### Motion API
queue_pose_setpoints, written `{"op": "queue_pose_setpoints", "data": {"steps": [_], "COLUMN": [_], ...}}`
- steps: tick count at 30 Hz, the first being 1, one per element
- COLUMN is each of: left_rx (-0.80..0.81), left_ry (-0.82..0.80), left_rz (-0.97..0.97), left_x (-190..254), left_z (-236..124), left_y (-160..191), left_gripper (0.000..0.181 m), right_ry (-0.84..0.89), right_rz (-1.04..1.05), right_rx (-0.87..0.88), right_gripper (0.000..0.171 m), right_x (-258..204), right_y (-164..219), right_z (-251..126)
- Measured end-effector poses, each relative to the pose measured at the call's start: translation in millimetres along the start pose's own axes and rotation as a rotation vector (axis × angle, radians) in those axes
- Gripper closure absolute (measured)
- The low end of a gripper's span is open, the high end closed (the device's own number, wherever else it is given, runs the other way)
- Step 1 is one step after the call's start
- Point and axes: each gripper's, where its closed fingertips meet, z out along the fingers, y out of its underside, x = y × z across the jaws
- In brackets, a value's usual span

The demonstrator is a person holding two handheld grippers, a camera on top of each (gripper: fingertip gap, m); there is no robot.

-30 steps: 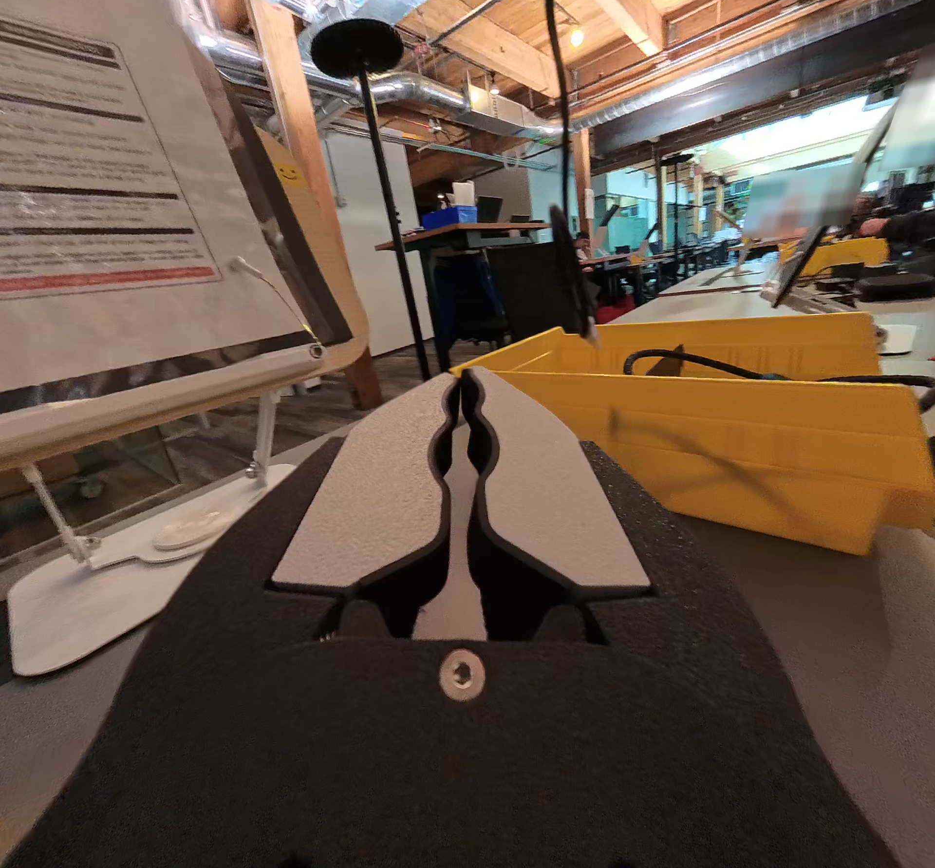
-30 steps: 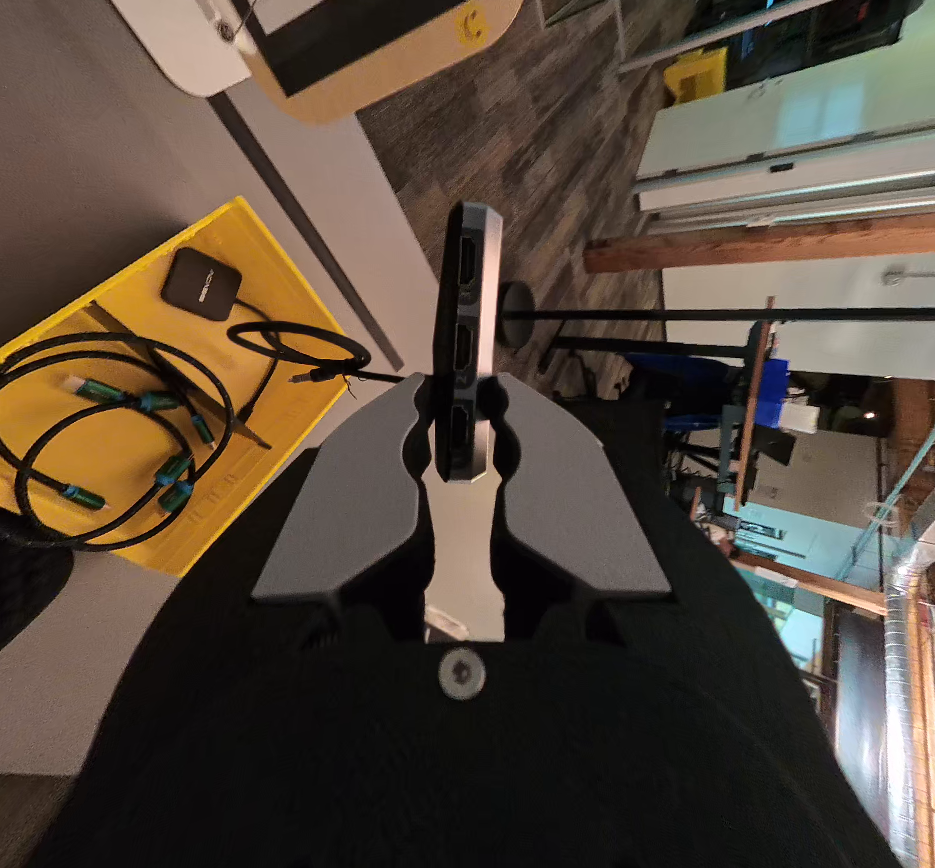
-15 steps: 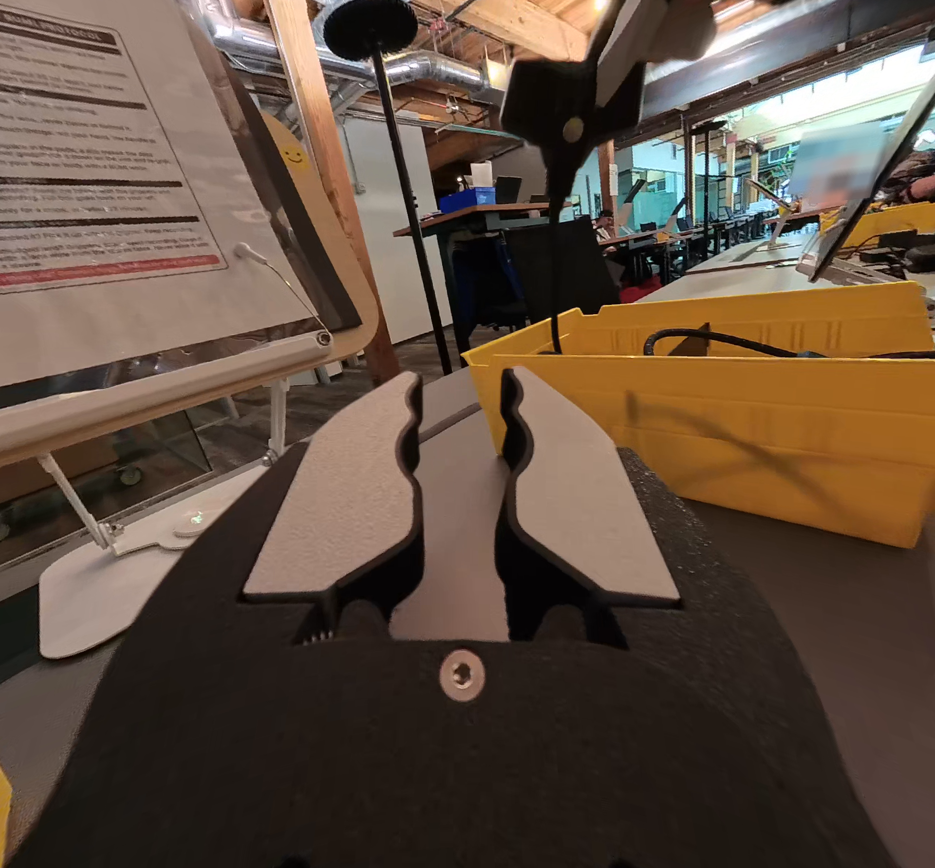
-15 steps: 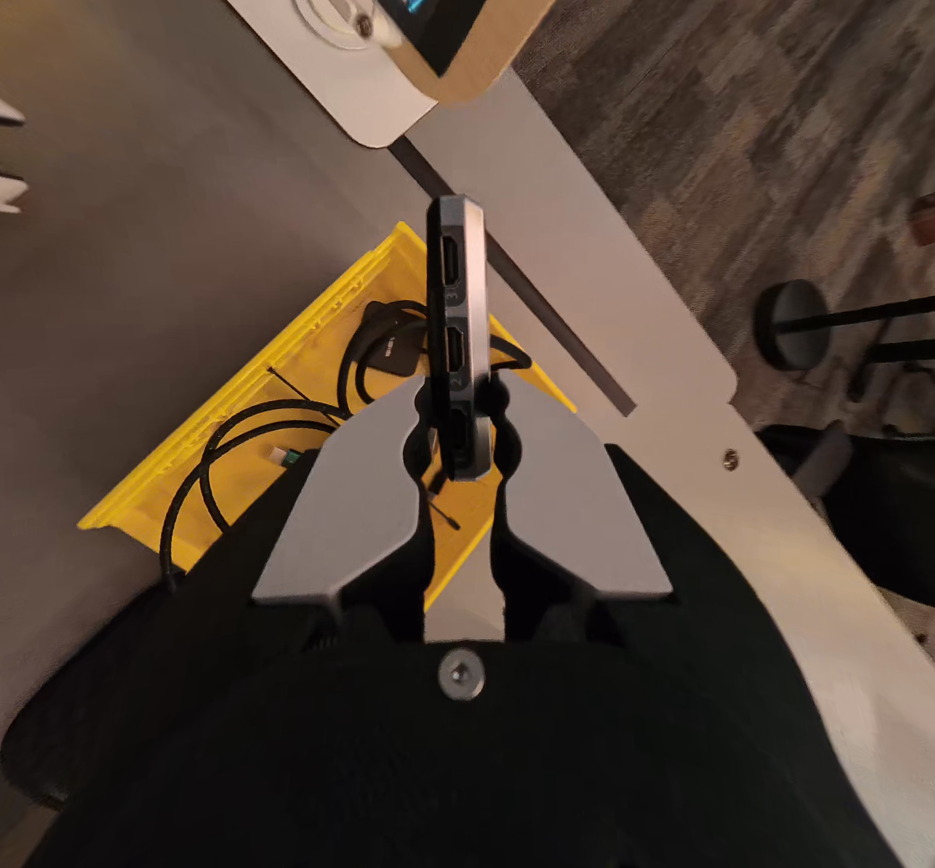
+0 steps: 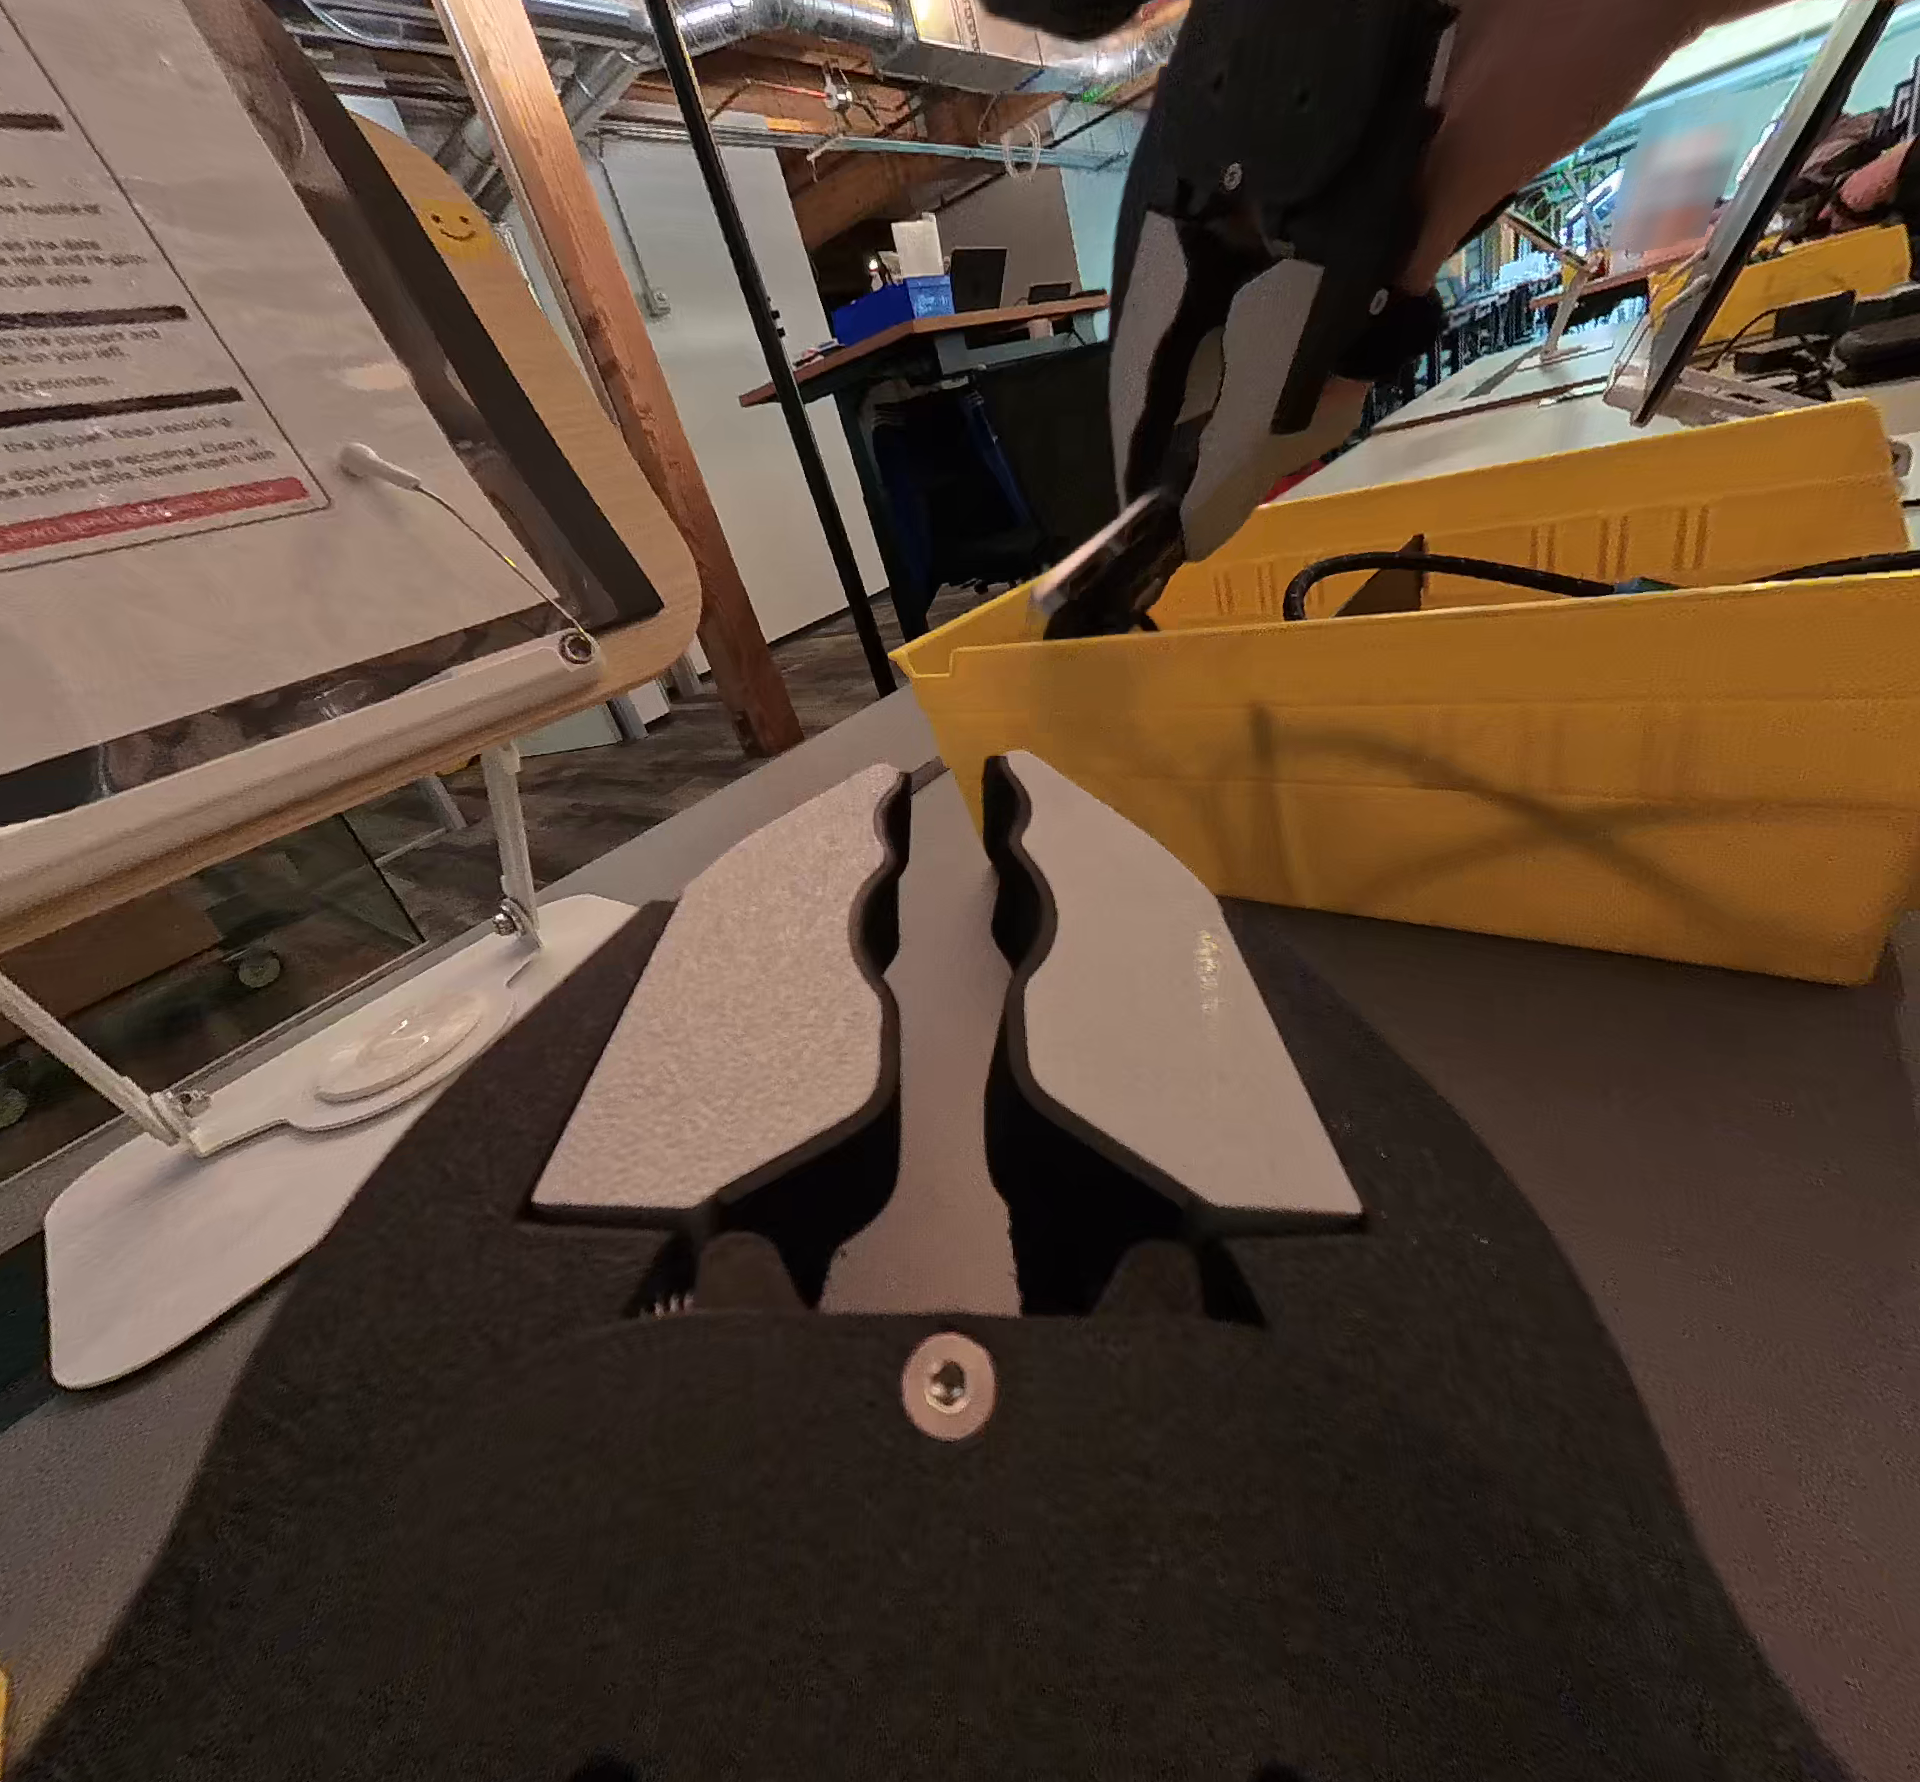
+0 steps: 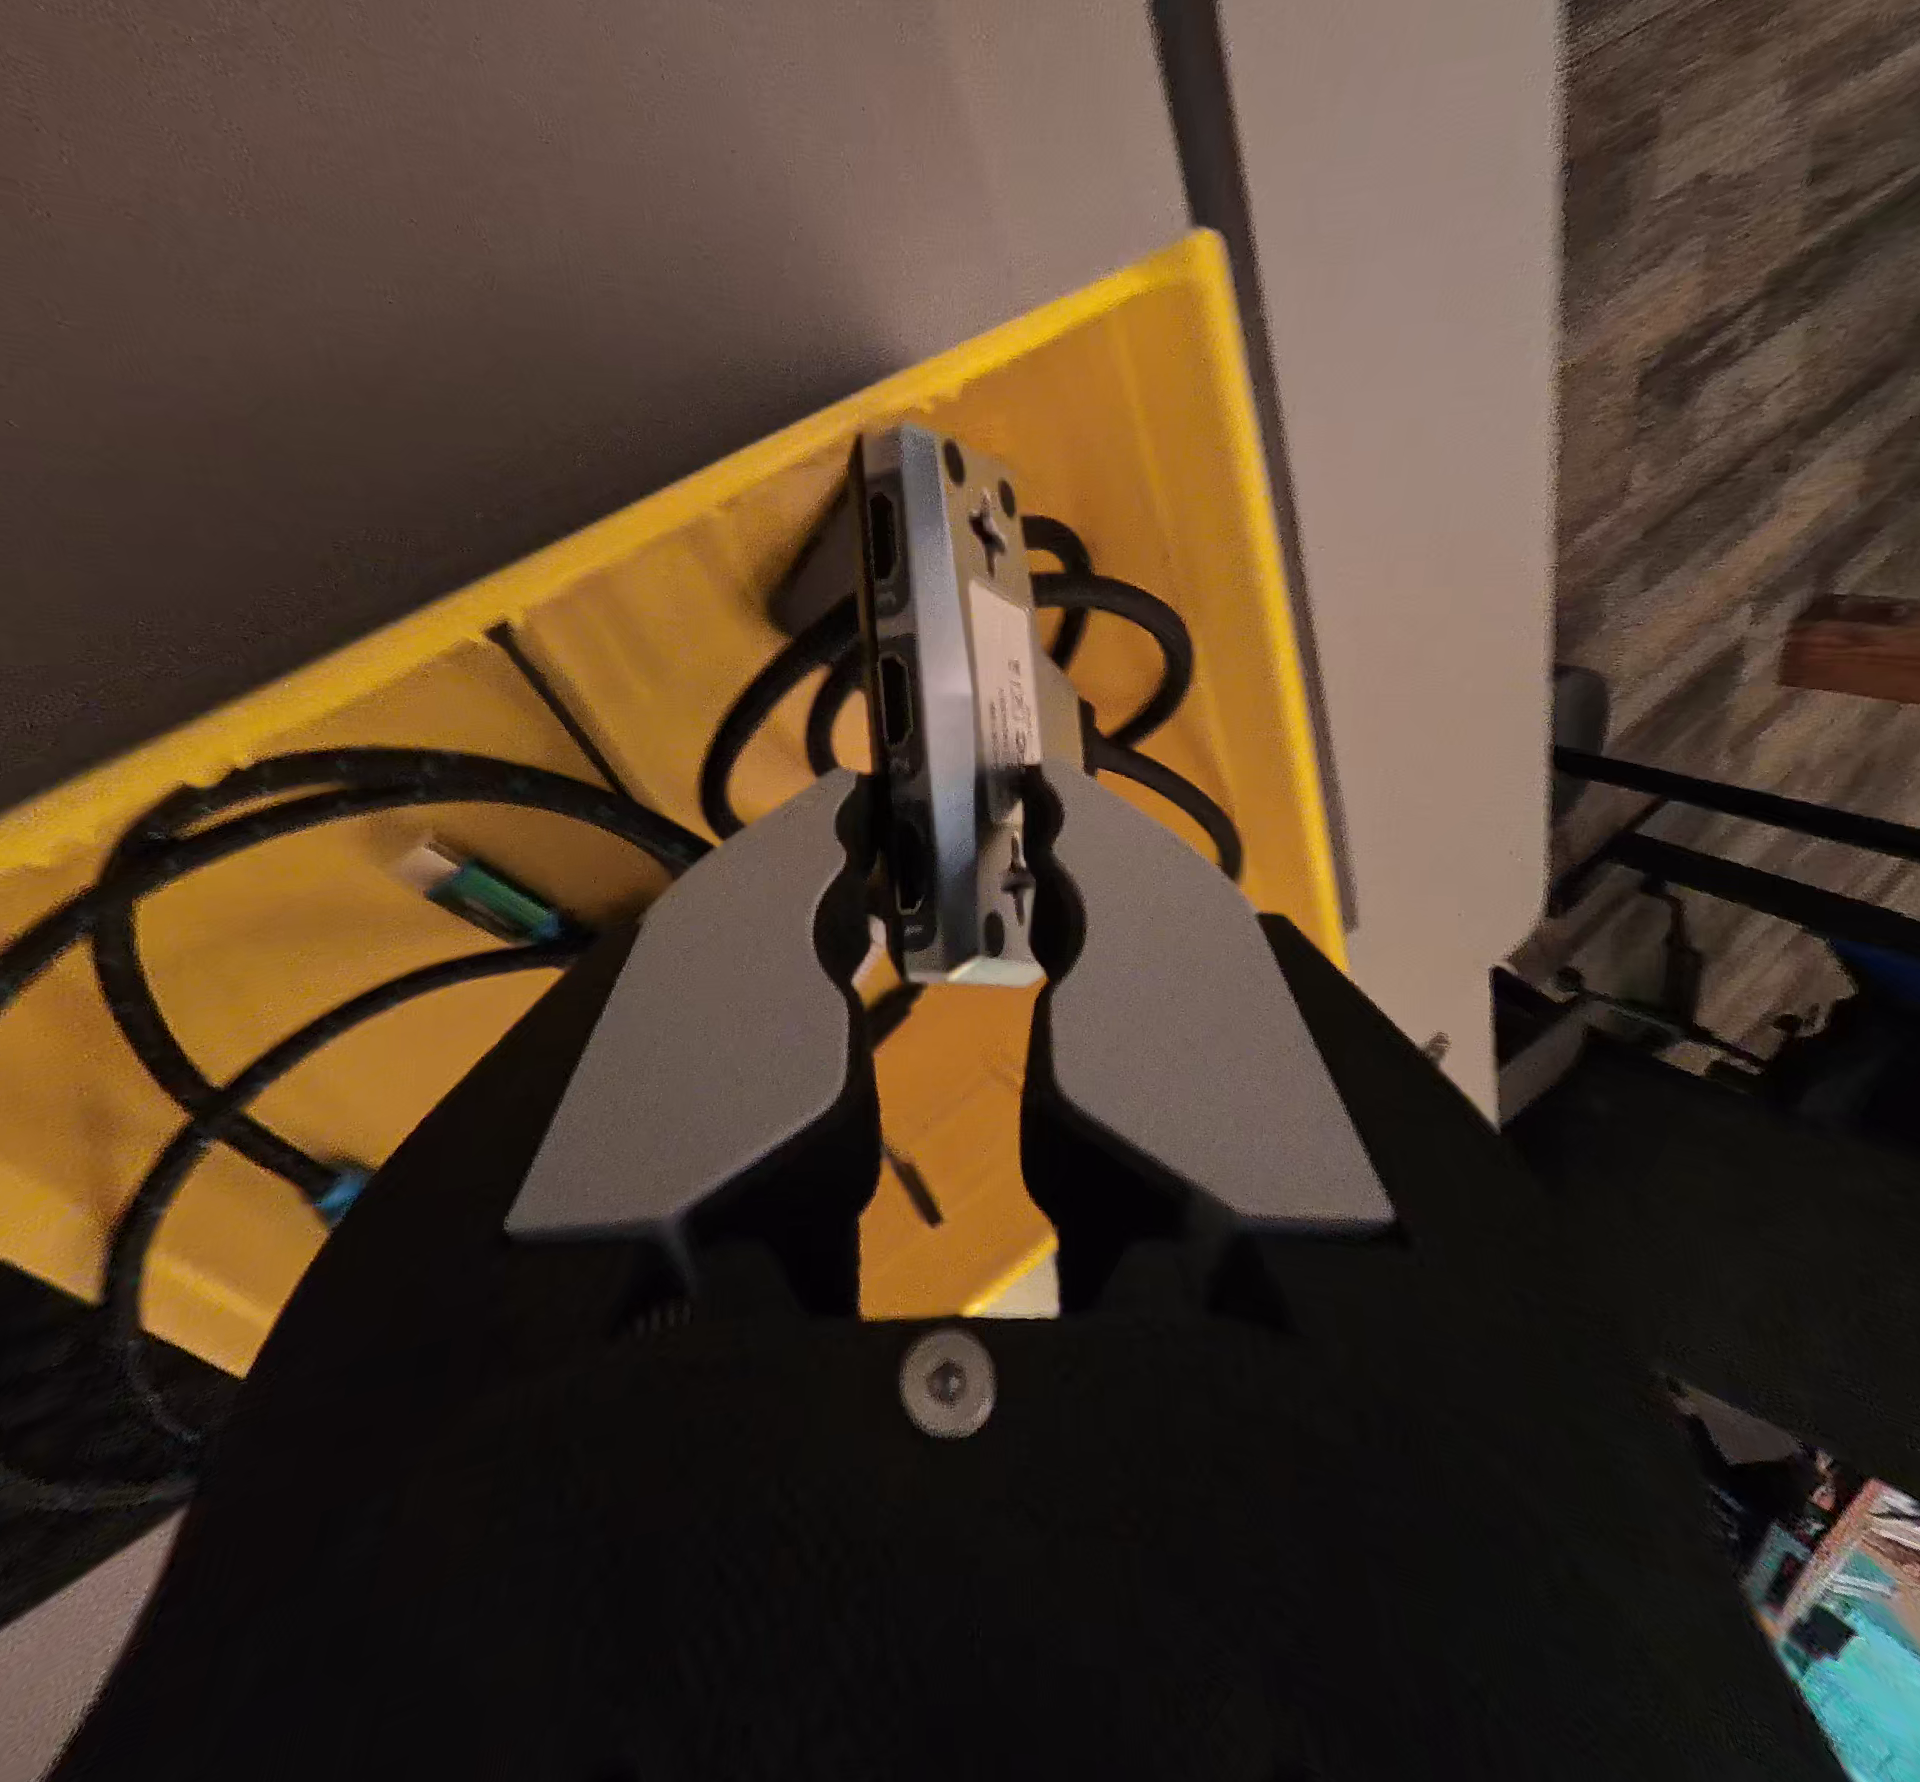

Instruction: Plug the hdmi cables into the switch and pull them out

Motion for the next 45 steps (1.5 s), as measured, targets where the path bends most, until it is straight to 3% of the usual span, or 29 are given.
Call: {"op": "queue_pose_setpoints", "data": {"steps": [5, 8, 13, 18, 21, 25, 28, 30, 33, 36, 38, 40, 43, 45], "left_rx": [0.005, 0.016, 0.006, -0.027, -0.070, -0.111, -0.126, -0.126, -0.100, -0.112, -0.126, -0.147, -0.191, -0.210], "left_ry": [-0.001, -0.015, -0.016, -0.048, -0.104, -0.176, -0.215, -0.215, -0.249, -0.254, -0.191, -0.194, -0.167, -0.169], "left_rz": [-0.039, -0.067, -0.075, -0.041, -0.021, 0.025, 0.058, 0.052, 0.064, 0.067, 0.100, 0.118, 0.134, 0.151], "left_x": [-2.1, -6.4, -6.8, -9.0, -14.1, -18.1, -21.1, -21.7, -28.3, -29.7, -19.2, -17.0, -9.7, -8.2], "left_z": [-2.3, -3.7, -1.7, 2.9, 6.2, 11.0, 12.4, 12.3, 7.2, 5.4, 4.9, 6.0, 7.9, 8.7], "left_y": [-0.5, -1.7, -0.1, 4.6, 10.0, 15.4, 17.3, 17.7, 15.1, 16.7, 18.0, 20.2, 24.1, 21.2], "left_gripper": [0.168, 0.166, 0.159, 0.147, 0.127, 0.099, 0.088, 0.091, 0.110, 0.124, 0.181, 0.181, 0.181, 0.181], "right_ry": [-0.064, -0.010, -0.089, 0.034, 0.214, 0.684, 0.707, 0.597, 0.626, 0.470, 0.297, 0.084, -0.011, -0.054], "right_rz": [-0.079, -0.093, 0.067, 0.214, 0.391, 0.814, 0.940, 1.000, 1.044, 1.112, 1.094, 1.024, 0.897, 0.835], "right_rx": [-0.229, -0.216, -0.116, 0.231, 0.493, 0.749, 1.075, 1.009, 0.881, 0.947, 0.939, 0.749, 0.390, 0.331], "right_gripper": [0.141, 0.140, 0.127, 0.124, 0.110, 0.111, 0.109, 0.109, 0.118, 0.149, 0.159, 0.163, 0.167, 0.167], "right_x": [-26.2, -23.7, -20.9, 16.8, 54.9, 117.4, 114.9, 105.6, 113.3, 111.5, 99.3, 69.1, 24.7, 7.3], "right_y": [16.3, 6.5, 5.1, -10.6, -9.3, 74.9, 119.3, 145.0, 186.5, 189.3, 178.0, 170.9, 186.6, 184.2], "right_z": [36.0, 42.8, 29.2, -36.1, -96.2, -178.6, -204.4, -168.6, -121.0, -108.1, -98.2, -75.2, -52.0, -52.7]}}
